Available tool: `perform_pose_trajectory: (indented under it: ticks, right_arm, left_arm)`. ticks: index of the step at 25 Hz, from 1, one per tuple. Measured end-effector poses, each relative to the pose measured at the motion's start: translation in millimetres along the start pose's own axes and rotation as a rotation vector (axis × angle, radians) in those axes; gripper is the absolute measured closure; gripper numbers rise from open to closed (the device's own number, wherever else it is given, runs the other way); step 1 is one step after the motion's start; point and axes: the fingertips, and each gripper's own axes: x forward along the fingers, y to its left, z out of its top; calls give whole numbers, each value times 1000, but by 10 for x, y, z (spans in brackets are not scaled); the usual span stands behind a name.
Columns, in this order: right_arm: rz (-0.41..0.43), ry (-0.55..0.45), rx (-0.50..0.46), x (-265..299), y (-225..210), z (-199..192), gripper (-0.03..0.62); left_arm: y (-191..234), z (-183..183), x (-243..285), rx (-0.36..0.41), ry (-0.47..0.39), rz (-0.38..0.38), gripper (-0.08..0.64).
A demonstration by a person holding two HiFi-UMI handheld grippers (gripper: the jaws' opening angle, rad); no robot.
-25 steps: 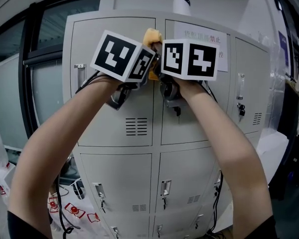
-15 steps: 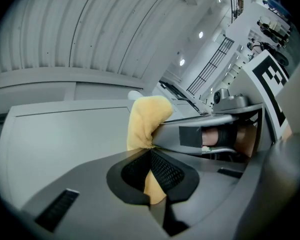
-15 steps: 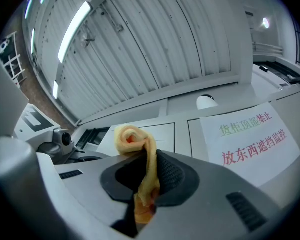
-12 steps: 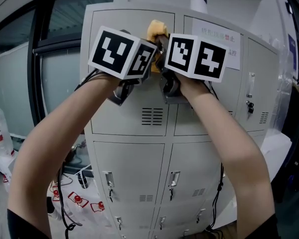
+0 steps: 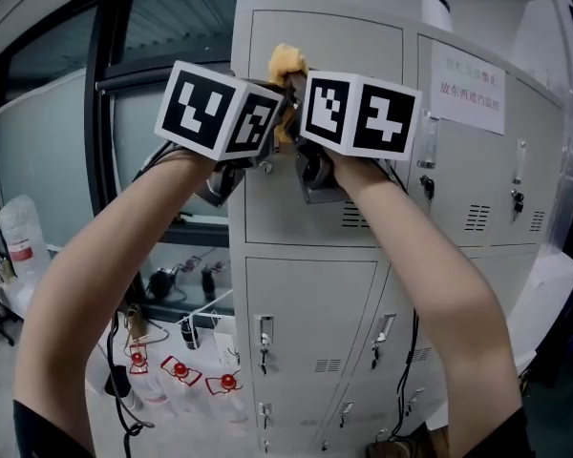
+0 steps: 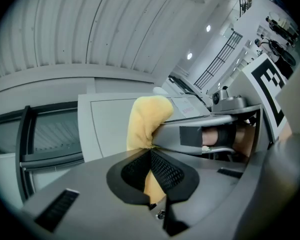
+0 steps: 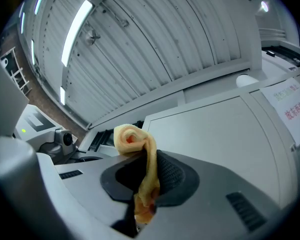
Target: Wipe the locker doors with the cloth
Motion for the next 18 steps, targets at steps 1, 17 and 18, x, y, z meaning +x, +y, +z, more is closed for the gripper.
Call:
perform_pose_trajectory:
  ticks: [1, 17, 18]
  right_arm:
    - [2, 4, 2, 38, 65, -44, 525]
    - [1, 25, -20, 374, 354, -456, 525]
    - [2, 24, -22, 378, 359, -459, 525]
  left_arm:
    - [51, -56, -44, -4, 3, 1, 538]
    - [396, -546, -131, -64, 7, -13, 538]
    - [400, -549, -133, -67, 5, -15, 538]
